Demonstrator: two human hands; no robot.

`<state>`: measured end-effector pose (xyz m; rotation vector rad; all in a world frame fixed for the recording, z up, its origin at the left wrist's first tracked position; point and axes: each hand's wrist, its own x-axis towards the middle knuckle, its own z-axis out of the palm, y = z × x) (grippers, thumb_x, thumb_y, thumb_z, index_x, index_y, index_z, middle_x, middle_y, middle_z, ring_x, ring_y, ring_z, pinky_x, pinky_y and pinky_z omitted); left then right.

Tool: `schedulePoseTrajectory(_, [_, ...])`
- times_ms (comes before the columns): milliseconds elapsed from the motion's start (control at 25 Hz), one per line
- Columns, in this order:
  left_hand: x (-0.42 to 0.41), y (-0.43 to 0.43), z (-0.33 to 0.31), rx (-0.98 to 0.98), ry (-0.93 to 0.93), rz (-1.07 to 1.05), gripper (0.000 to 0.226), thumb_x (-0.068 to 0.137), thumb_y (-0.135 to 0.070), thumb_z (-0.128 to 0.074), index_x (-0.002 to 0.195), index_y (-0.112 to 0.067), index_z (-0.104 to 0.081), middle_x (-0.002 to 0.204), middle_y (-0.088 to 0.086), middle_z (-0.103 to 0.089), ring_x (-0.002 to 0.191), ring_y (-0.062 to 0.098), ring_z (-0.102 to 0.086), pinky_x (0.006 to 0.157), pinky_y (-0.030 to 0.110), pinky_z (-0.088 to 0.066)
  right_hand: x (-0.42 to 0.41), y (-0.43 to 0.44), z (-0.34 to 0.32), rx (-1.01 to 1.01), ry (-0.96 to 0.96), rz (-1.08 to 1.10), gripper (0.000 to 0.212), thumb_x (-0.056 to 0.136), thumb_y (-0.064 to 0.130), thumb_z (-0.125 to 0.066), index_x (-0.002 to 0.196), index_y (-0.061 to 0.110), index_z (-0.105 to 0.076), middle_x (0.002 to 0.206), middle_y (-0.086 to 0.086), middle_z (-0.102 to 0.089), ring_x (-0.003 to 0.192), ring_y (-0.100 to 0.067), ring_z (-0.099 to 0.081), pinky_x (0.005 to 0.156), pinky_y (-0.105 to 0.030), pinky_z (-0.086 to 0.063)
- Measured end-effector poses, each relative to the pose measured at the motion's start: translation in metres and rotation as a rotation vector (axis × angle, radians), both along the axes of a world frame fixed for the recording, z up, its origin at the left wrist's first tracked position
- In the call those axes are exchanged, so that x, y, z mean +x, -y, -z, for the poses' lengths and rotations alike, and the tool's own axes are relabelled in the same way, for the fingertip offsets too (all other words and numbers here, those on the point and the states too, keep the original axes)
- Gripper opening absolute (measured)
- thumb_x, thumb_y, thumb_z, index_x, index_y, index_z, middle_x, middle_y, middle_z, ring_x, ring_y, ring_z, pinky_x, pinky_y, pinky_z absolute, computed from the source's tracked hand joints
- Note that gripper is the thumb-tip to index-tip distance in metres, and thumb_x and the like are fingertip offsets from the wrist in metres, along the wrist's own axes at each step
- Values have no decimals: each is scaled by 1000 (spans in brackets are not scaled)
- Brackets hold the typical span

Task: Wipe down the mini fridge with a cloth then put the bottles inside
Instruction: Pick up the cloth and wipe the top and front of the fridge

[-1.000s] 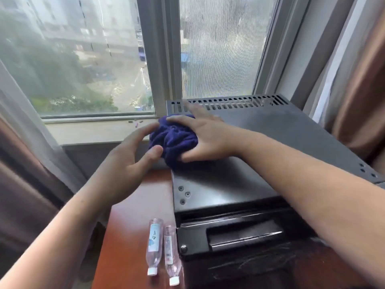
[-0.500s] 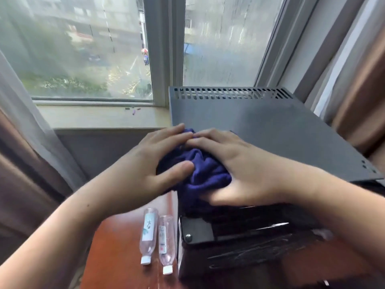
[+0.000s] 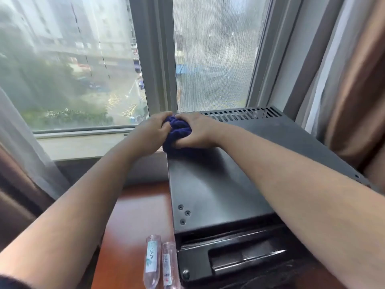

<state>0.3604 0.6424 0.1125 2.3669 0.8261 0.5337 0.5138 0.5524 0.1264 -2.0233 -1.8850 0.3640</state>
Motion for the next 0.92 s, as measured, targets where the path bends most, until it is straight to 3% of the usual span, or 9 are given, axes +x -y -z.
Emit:
schedulePoseTrajectory(120, [-31,34,-1,22,114,8,37,102,-22,-52,137,-29,-59,121,-9,-67,114,12,-62,90,19,-40,2,34,-3,-2,104,-70,76,76,49,-79,142,24,-51,138,-7,-57,130,-23,-52,115,-32,-38])
schedulePoseTrajectory(200, [-71,75,7,-41,213,41,37,98,-36,-55,135,-39,-58,128,-22,-65,121,-6,-57,101,20,-40,-4,88,-3,-2,67,-135,78,78,48,-81,146,28,-47,143,3,-51,135,-13,-47,119,-25,-31])
schedulePoseTrajectory(280, [-100,100,24,-146,284,35,39,93,-41,-55,132,-46,-58,132,-27,-63,124,-12,-54,102,20,-42,-17,137,-1,-2,20,-165,77,76,53,-81,143,38,-47,143,17,-46,136,-1,-44,120,-19,-28])
schedulePoseTrajectory(360, [-112,110,50,-286,341,-71,35,94,-36,-61,127,-46,-62,127,-26,-66,121,-12,-57,102,22,-45,-32,162,3,-19,-12,-191,74,76,56,-80,141,44,-46,144,27,-41,138,6,-38,119,-16,-25])
schedulePoseTrajectory(440, [-111,115,69,-370,374,-166,28,96,-30,-62,123,-39,-66,120,-21,-71,118,-6,-62,104,31,-47,-35,153,6,22,-25,-198,73,76,60,-77,141,46,-46,144,26,-42,140,1,-39,121,-22,-27])
schedulePoseTrajectory(600, [-105,128,79,-398,407,-282,32,101,-13,-58,119,-39,-67,116,-22,-72,113,-7,-63,99,25,-48,-11,59,7,56,22,-114,80,71,73,-71,139,37,-52,139,7,-56,132,-16,-51,120,-41,-35])
schedulePoseTrajectory(720, [-110,137,73,-400,414,-322,32,101,-14,-57,121,-37,-67,118,-22,-71,112,-7,-63,97,22,-48,-3,6,12,64,42,38,90,58,82,-59,136,37,-54,132,-4,-59,128,-30,-54,116,-51,-39])
schedulePoseTrajectory(840, [-114,142,61,-383,476,-336,30,100,-14,-58,115,-37,-70,113,-21,-73,108,-3,-65,97,26,-49,-12,15,9,35,130,77,101,53,80,-50,144,36,-46,139,-7,-51,137,-33,-45,120,-49,-33])
schedulePoseTrajectory(920, [-114,148,45,-346,555,-304,24,100,-17,-60,110,-35,-71,109,-18,-75,104,0,-67,93,26,-51,-17,56,2,12,102,-30,90,62,76,-61,142,39,-46,134,0,-51,134,-27,-48,120,-45,-35])
